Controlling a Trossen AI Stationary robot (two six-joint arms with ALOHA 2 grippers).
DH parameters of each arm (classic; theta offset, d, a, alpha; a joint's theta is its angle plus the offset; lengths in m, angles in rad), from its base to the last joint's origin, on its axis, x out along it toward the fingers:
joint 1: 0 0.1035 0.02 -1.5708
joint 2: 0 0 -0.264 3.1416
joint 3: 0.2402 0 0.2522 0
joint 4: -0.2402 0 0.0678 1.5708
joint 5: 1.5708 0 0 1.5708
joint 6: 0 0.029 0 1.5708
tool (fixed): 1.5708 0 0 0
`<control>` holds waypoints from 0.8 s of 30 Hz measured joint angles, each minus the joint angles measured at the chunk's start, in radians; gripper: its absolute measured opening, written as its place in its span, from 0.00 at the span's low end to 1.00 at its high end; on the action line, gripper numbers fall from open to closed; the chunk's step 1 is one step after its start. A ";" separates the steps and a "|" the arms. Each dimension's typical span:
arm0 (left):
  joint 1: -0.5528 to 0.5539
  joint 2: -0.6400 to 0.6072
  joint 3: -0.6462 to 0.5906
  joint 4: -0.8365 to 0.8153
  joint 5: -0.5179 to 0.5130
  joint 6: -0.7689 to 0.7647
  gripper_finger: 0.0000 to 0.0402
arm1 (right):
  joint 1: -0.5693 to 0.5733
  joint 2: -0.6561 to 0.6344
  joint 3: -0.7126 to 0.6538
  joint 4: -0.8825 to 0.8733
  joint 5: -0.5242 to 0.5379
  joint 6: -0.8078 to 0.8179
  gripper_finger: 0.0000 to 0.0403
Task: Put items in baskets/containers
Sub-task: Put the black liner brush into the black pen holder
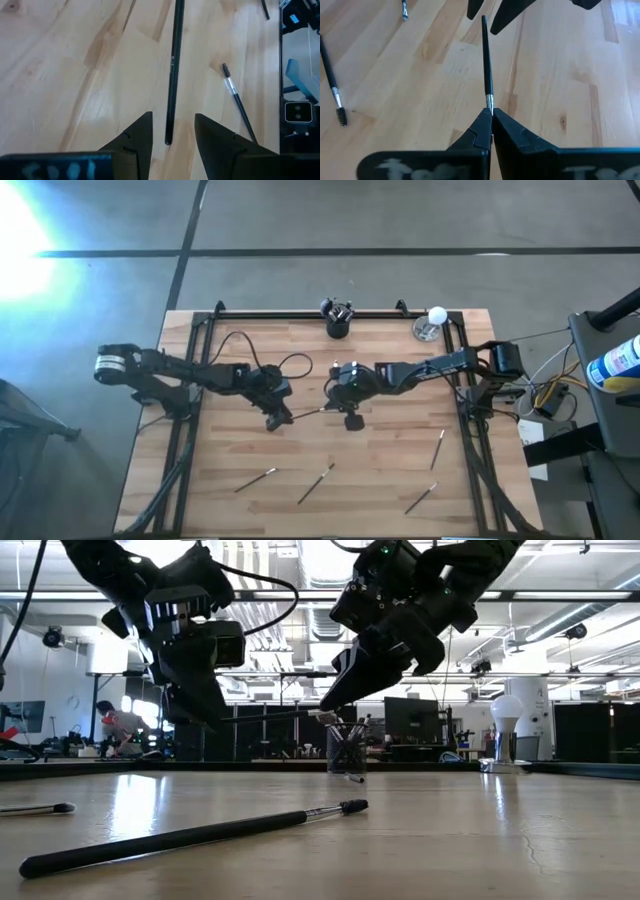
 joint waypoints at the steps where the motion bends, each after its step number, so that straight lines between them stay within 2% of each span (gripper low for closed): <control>1: 0.000 0.000 0.000 -0.004 0.001 0.000 0.34 | 0.000 0.000 0.001 -0.004 0.000 -0.001 0.02; 7: 0.000 0.000 0.000 -0.019 0.001 0.003 0.27 | 0.001 0.000 0.015 -0.011 -0.001 -0.006 0.02; 15: 0.000 0.000 -0.001 -0.018 -0.008 0.006 0.02 | 0.007 -0.001 0.037 -0.011 -0.004 0.009 0.02; 19: -0.001 0.000 -0.001 -0.018 -0.029 0.008 0.00 | 0.006 -0.010 0.042 -0.011 -0.004 0.034 0.04; 24: -0.007 0.000 -0.002 -0.018 -0.065 -0.002 0.00 | 0.006 -0.051 0.022 -0.024 -0.003 0.072 0.12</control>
